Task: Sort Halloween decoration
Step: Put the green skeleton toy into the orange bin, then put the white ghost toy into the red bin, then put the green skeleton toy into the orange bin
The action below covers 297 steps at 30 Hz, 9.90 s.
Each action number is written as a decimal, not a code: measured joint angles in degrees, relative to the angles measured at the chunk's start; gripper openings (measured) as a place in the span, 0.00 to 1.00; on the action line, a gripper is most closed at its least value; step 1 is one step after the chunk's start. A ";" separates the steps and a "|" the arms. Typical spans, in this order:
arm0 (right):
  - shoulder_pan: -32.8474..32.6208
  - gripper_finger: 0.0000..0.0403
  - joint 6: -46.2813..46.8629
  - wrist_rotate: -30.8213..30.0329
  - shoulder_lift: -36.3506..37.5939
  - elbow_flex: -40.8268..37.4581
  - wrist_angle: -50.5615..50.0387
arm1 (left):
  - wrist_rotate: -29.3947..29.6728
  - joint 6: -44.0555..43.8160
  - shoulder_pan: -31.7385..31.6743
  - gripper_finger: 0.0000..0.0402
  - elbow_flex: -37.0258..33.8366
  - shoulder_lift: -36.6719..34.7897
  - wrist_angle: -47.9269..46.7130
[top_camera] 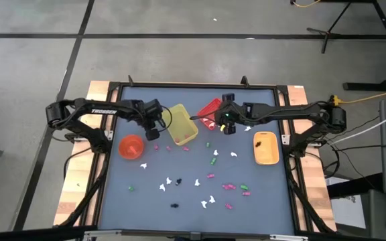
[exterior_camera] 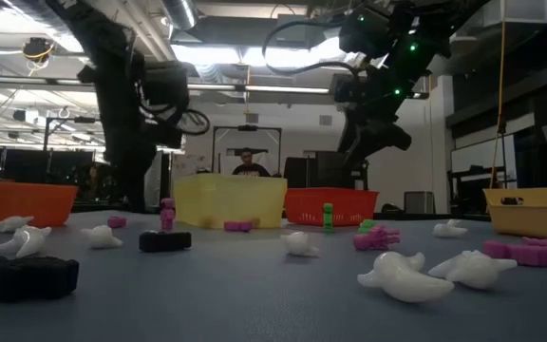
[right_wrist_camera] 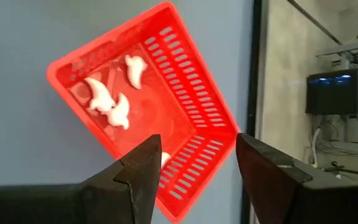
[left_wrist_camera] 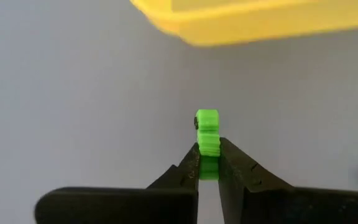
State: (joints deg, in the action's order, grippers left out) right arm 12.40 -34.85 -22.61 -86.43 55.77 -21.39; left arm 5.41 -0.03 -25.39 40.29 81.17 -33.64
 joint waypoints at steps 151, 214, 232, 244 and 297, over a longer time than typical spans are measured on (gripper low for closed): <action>-19.93 0.16 48.52 17.20 2.18 -19.96 1.25 | 3.06 -44.88 37.05 0.34 14.08 -0.20 -42.14; -1.70 0.26 4.44 5.66 2.00 -2.93 5.38 | 3.08 -44.90 37.05 0.34 14.08 -0.20 -42.13; -1.88 0.56 4.50 5.32 2.00 -2.93 5.40 | 3.08 -44.92 37.03 0.34 14.08 -0.20 -42.11; -1.92 0.56 4.53 21.96 1.98 -2.93 5.42 | 3.08 -44.92 37.05 0.34 14.08 -0.20 -42.08; -8.28 0.56 -1.70 27.27 -13.27 -2.97 12.86 | 3.52 -44.87 37.05 0.34 14.09 -0.22 -38.89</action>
State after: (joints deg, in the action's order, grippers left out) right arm 4.12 -36.56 4.66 -99.70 52.80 -8.53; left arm 8.93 -44.91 11.66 54.38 80.95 -72.53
